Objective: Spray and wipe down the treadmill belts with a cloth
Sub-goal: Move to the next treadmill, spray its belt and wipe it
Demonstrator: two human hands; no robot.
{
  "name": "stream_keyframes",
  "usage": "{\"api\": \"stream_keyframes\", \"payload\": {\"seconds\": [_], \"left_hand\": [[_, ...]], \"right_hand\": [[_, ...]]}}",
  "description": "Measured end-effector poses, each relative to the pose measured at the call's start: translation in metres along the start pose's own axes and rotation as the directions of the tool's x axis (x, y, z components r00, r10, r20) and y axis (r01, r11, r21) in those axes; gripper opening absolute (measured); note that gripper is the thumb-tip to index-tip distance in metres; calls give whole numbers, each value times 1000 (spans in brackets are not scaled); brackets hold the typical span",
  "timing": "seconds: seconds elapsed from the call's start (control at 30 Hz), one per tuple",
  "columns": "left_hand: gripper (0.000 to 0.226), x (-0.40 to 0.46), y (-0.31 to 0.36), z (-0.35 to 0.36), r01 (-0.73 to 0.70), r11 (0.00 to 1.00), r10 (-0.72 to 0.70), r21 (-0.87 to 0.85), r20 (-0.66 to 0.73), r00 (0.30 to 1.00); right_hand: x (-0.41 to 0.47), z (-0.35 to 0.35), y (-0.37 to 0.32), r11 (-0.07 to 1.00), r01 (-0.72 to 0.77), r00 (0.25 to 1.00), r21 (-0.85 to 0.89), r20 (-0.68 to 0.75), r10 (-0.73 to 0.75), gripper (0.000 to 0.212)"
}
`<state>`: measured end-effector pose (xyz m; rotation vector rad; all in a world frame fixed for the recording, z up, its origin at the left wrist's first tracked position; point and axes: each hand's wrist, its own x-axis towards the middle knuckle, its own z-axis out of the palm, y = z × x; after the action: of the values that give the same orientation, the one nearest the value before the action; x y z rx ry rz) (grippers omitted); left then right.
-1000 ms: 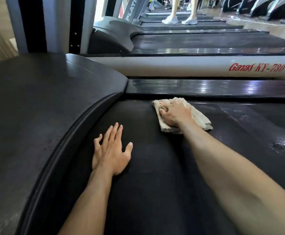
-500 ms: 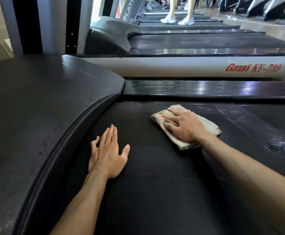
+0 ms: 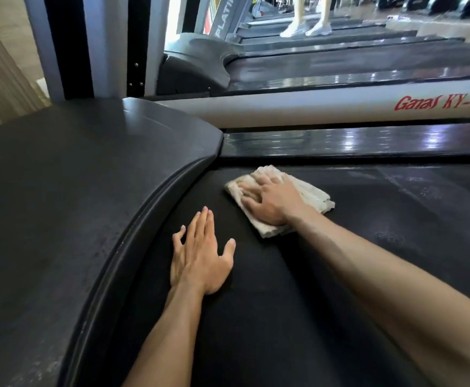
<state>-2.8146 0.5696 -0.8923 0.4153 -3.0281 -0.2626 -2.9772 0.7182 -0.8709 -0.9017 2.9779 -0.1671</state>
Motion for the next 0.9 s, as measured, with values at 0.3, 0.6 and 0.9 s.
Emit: {"api": "stream_keyframes", "payload": {"seconds": [0.3, 0.6, 0.9], "left_hand": [[79, -2, 1, -2, 5, 1000, -5, -15, -3, 1000], [77, -3, 3, -3, 0, 997, -1, -71, -20, 1000], [76, -2, 4, -6, 23, 998, -22, -54, 27, 999]], "right_hand": [[-5, 2, 43, 996, -92, 995, 5, -34, 93, 73], [76, 7, -60, 975, -220, 975, 10, -31, 220, 64], [72, 10, -61, 989, 114, 993, 98, 3, -115, 55]]}}
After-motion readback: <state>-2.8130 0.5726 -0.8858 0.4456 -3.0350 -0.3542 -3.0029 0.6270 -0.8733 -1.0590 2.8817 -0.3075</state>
